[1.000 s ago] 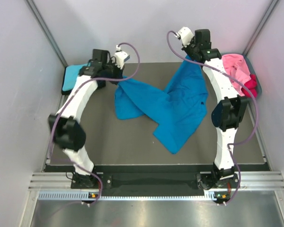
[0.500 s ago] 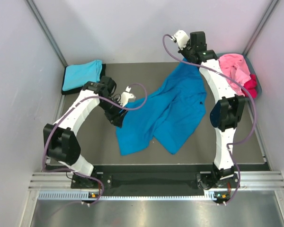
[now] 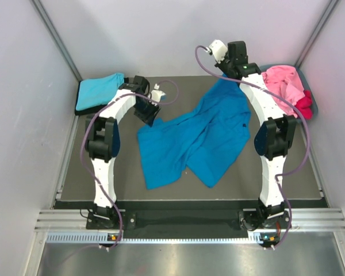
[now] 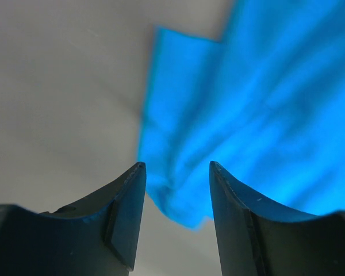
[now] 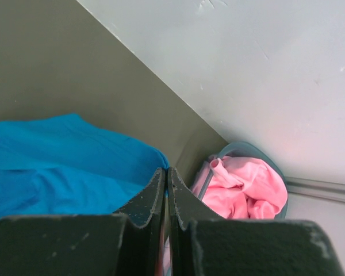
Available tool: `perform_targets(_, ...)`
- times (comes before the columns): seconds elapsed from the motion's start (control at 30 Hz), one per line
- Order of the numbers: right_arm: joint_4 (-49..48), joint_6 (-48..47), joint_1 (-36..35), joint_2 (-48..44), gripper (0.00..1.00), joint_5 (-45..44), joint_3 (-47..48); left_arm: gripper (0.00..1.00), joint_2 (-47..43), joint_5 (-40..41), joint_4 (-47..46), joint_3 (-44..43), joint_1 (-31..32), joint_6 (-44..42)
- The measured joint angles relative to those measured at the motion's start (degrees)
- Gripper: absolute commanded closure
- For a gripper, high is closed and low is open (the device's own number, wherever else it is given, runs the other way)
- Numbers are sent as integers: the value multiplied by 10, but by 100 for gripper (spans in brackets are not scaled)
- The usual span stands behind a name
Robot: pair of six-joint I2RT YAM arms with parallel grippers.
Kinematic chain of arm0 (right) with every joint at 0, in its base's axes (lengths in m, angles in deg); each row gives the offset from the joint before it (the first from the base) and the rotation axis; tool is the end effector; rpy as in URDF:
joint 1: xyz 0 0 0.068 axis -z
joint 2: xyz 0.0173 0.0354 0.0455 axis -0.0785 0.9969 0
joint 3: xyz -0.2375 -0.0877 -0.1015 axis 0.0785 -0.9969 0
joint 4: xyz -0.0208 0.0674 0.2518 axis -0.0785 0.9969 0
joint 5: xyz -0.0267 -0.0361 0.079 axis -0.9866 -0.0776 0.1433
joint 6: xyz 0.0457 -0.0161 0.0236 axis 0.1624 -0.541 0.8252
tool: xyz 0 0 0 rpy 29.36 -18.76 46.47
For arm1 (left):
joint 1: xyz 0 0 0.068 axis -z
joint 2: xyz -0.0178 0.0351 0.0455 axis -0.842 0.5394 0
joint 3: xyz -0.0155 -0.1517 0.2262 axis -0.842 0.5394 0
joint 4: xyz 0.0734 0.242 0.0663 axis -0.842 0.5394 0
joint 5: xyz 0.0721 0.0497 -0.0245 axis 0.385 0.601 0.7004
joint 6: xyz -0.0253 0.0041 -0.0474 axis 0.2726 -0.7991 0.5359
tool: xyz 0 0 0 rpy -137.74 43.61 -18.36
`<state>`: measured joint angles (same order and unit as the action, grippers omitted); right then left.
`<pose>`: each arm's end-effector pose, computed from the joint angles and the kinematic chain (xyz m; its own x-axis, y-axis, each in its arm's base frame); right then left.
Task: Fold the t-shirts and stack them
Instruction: Flatten the tshirt out
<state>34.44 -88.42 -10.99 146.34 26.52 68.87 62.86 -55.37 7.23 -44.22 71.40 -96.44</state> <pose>0.4864 0.1304 0.3478 -0.2731 -0.7241 -0.6334 -0.4319 0.6806 -0.5918 0.4301 -0.1165 0.2199 -0.6751 0.6271 -0.3886 0.6972 0.7145 -0.0581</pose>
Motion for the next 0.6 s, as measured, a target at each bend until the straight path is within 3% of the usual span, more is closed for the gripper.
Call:
perform_targets(0.2, -1, 0, 0, 0, 100, -4, 0, 48, 99, 1, -8, -103, -11, 32)
perform_targets(0.6, 0, 0, 0, 0, 100, -5, 0, 50, 132, -38, -34, -148, -1, 64)
